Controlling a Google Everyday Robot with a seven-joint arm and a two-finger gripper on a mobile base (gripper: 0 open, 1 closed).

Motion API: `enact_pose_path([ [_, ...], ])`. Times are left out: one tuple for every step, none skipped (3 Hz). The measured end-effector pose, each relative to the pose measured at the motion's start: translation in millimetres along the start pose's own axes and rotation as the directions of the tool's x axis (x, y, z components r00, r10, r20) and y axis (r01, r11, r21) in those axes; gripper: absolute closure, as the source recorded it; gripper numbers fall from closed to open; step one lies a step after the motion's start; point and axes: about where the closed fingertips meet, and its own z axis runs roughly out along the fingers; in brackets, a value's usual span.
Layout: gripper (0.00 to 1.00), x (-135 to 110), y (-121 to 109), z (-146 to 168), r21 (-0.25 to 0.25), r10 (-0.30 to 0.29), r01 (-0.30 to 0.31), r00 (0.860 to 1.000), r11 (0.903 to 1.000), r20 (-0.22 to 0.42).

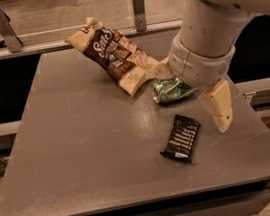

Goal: Pick rxbar chocolate

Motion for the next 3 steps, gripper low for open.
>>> enact_pose_path([
  [0.00,-18,10,24,-0.042,-0.200,0.201,0.979,0.9786,0.037],
  [0.00,-28,22,44,-0.116,-0.341,0.343,0.939,0.9320,0.042],
  [0.00,-30,29,59,-0.163,-0.413,0.412,0.910,0.8965,0.027],
])
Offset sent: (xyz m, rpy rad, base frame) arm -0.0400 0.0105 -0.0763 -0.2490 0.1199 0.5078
